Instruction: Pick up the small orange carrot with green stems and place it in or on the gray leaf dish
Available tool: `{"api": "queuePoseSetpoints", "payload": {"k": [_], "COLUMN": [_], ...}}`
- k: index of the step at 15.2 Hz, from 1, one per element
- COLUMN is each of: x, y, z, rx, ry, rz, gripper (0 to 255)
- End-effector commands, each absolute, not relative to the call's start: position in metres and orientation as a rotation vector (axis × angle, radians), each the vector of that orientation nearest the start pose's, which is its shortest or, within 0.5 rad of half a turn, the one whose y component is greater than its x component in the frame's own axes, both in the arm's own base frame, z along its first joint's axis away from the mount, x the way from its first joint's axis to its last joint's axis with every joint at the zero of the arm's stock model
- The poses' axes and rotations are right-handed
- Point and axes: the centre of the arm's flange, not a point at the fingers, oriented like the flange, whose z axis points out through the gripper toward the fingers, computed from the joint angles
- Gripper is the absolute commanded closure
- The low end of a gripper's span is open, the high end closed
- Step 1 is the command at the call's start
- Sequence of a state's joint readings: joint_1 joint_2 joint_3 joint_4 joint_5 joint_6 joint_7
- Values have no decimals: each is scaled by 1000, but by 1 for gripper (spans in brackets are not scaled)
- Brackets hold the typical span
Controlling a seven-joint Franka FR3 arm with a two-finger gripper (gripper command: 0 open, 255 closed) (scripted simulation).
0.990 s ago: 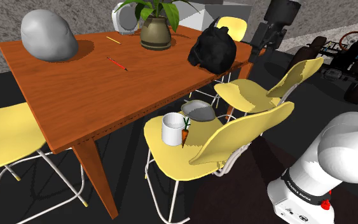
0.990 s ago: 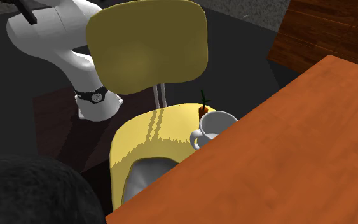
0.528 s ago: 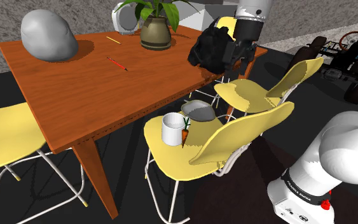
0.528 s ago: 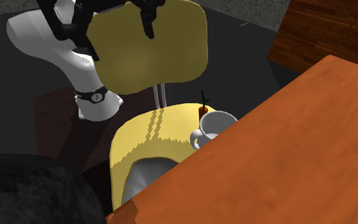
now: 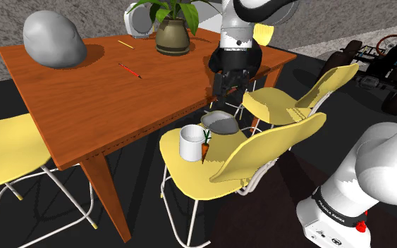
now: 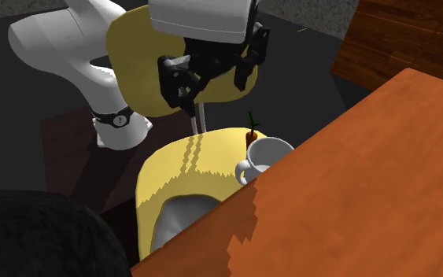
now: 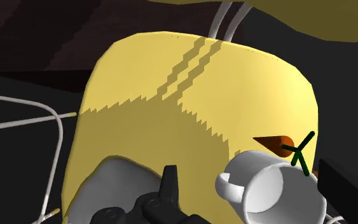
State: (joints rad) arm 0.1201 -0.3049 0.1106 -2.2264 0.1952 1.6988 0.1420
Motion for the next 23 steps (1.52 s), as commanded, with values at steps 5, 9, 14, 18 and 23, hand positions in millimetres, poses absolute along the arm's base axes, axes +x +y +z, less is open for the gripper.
{"api": "queuePoseSetpoints", "payload": {"k": [5,9,14,18,23], "x": [452,469,458,453,453], "y": [177,212,214,215,215], "z": [418,377,353,341,341], "rx": [-2992,-2980,-2980,-2980,-2980], "ry": [-99,-129,-129,-129,-129], "rz": [535,636,636,636,636], "gripper": [0,0,0,0,0]}}
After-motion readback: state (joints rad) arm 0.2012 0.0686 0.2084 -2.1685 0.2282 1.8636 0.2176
